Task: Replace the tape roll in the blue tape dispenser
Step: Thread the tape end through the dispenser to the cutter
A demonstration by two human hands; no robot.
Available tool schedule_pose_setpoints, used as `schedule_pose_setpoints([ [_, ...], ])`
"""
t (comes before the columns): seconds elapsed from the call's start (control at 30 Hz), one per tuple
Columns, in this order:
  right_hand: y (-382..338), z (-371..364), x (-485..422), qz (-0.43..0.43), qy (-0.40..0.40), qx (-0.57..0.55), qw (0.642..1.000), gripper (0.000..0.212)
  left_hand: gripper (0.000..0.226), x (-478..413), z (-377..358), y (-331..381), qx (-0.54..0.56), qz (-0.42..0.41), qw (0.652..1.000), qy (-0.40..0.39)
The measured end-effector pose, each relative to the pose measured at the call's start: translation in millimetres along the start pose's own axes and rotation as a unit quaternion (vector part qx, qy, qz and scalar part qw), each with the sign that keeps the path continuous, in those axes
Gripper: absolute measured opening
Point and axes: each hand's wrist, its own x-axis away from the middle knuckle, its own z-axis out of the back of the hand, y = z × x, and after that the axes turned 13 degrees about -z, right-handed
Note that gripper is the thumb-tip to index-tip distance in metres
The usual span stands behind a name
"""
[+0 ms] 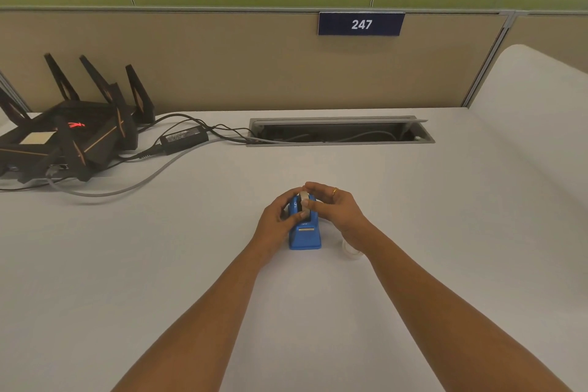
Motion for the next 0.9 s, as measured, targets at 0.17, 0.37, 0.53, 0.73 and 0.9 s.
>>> schedule_pose_setpoints([
  [0.17, 0.4, -3.2, -1.5, 0.008, 0.028, -0.009, 1.000, 0.037, 0.052, 0.0, 0.7, -1.5, 0.000, 0.005, 1.000, 0.000],
  [0.37, 1.1, 0.3, -0.5, 0.013, 0.007, 0.016, 1.000, 0.040, 0.052, -0.5, 1.0, -1.7, 0.004, 0.004, 1.000, -0.002],
  [0.53, 3.0, 1.3, 1.9, 0.015, -0.004, 0.026, 1.000, 0.042, 0.053, -0.2, 1.9, -1.4, 0.001, 0.000, 1.000, -0.004],
  [0.73, 4.2, 0.8, 1.8, 0.023, 0.001, 0.033, 0.999, 0.041, 0.053, -0.1, 2.0, -1.8, 0.000, 0.000, 1.000, -0.005],
  [0.9, 6.2, -3.4, 2.7, 0.025, 0.020, 0.022, 0.999, 0.033, 0.052, 0.0, 2.3, -2.9, 0.003, 0.000, 1.000, -0.003],
])
